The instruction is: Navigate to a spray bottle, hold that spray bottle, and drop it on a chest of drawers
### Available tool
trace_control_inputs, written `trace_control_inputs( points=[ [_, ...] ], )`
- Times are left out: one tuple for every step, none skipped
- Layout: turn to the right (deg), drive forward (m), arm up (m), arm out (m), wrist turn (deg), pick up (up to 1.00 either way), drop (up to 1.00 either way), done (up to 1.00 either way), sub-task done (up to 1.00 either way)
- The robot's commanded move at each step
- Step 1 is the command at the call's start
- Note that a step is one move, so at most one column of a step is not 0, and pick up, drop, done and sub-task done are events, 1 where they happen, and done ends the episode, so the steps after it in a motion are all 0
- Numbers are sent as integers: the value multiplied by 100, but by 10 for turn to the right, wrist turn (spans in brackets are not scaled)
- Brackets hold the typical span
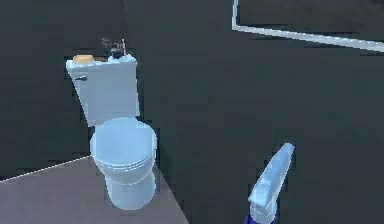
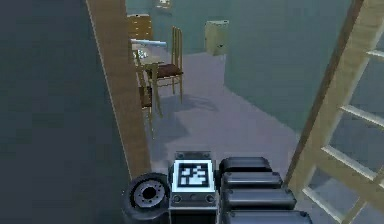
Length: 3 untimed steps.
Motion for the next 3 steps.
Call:
trace_control_inputs(
  points=[
    [450, 0, 0, 0, 0, 0, 0, 0, 0],
    [450, 0, 0, 0, 0, 0, 0, 0, 0],
    [420, 0, 0, 0, 0, 0, 0, 0, 0]
  ],
)
